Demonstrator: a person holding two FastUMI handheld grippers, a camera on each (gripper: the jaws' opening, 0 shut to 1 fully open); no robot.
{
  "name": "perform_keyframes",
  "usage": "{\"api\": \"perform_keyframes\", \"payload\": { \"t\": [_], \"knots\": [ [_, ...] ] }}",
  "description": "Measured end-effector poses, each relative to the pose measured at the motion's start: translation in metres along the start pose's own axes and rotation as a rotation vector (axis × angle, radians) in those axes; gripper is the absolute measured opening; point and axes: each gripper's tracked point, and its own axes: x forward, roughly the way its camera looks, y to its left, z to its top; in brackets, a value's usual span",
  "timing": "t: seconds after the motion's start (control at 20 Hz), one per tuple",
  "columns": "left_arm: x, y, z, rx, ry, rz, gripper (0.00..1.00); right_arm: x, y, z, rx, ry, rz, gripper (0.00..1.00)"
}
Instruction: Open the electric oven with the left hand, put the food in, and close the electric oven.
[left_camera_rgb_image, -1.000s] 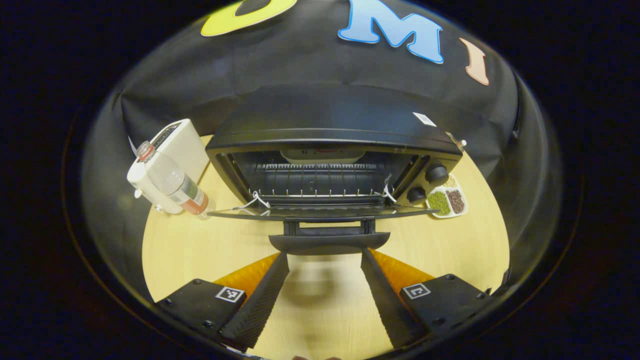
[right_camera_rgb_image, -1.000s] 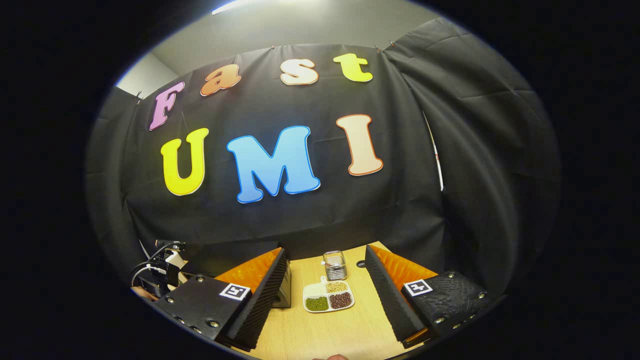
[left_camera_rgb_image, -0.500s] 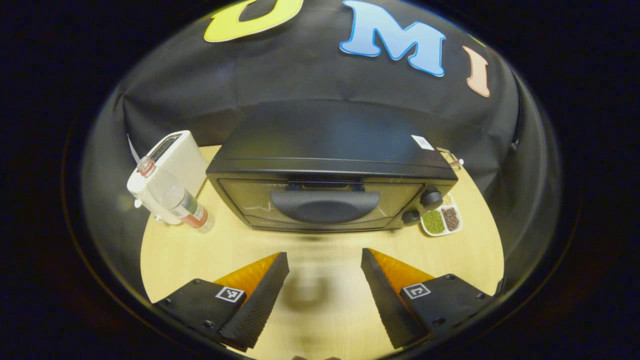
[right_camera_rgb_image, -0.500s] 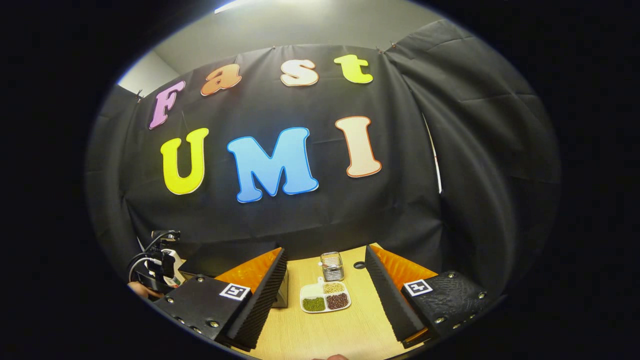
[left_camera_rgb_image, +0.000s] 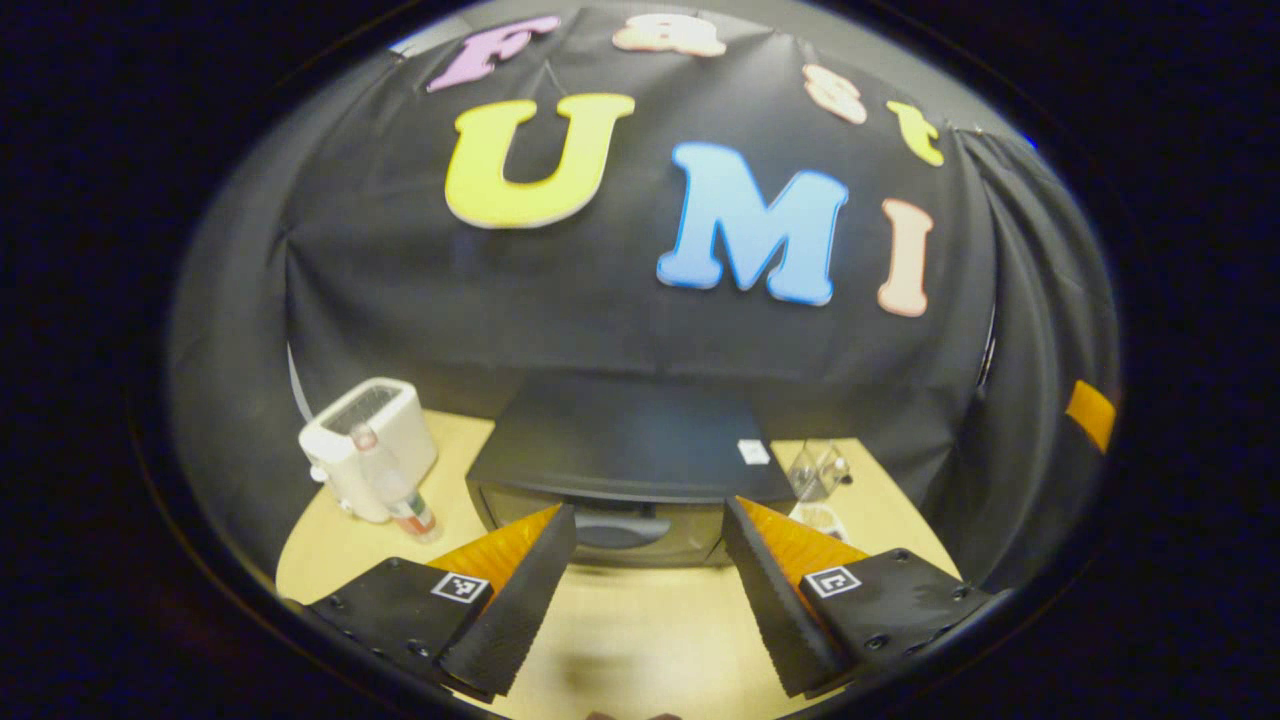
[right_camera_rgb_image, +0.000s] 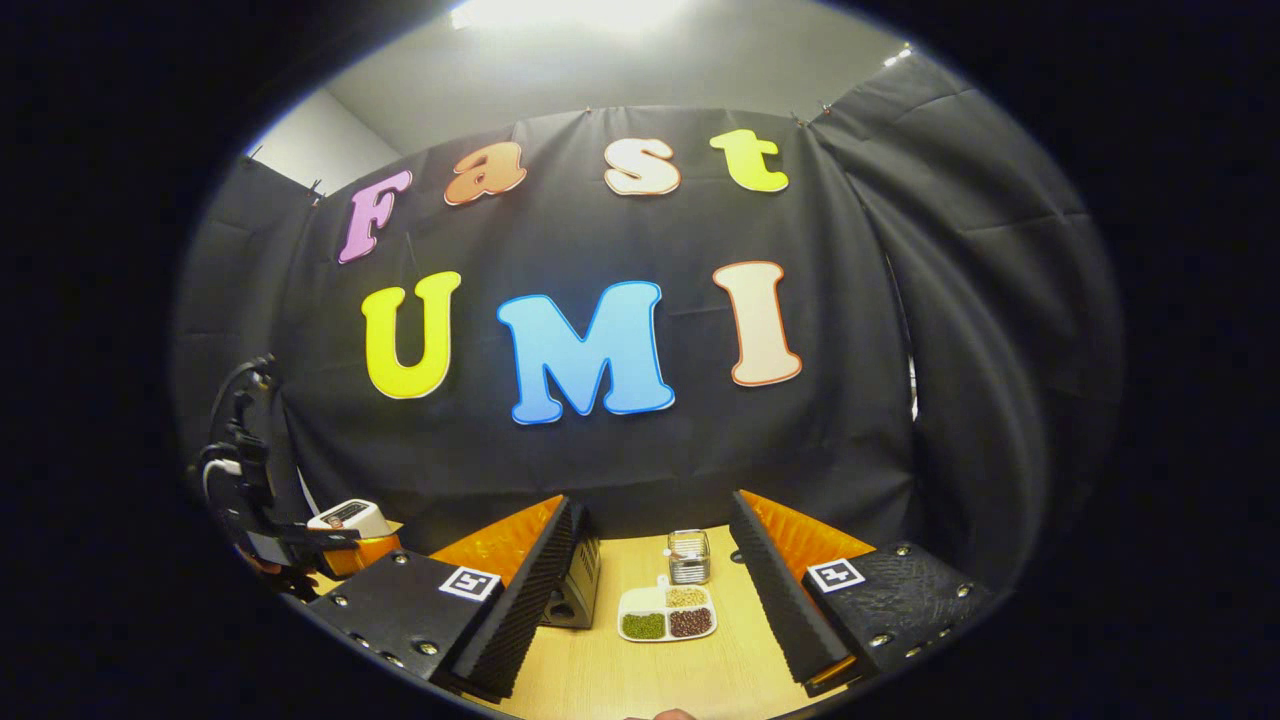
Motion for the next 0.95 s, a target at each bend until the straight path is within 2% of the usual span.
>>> {"api": "perform_keyframes", "payload": {
  "t": [0.1, 0.2, 0.35, 0.4, 0.55, 0.7, 0.95],
  "knots": [
    [-0.035, -0.007, 0.042, 0.046, -0.131, 0.016, 0.94, 0.001, 0.009, 0.011, -0.004, -0.010, 0.034, 0.96],
    [-0.070, -0.012, 0.063, 0.046, -0.205, 0.060, 0.94, -0.001, 0.017, 0.018, 0.007, -0.014, 0.074, 0.96],
    [-0.106, -0.019, 0.093, 0.048, -0.313, 0.078, 0.94, -0.005, 0.028, 0.025, 0.030, -0.021, 0.115, 0.96],
    [-0.117, -0.018, 0.099, 0.068, -0.337, 0.091, 1.00, -0.007, 0.030, 0.026, 0.031, -0.024, 0.119, 0.96],
    [-0.137, -0.015, 0.105, 0.117, -0.368, 0.096, 1.00, -0.012, 0.040, 0.029, 0.045, -0.027, 0.109, 0.96],
    [-0.139, -0.013, 0.111, 0.113, -0.361, 0.051, 1.00, -0.020, 0.051, 0.036, 0.047, -0.039, 0.073, 0.96],
    [-0.143, 0.011, 0.110, 0.094, -0.366, 0.004, 0.94, -0.036, 0.075, 0.044, 0.018, -0.070, 0.050, 0.96]
  ]
}}
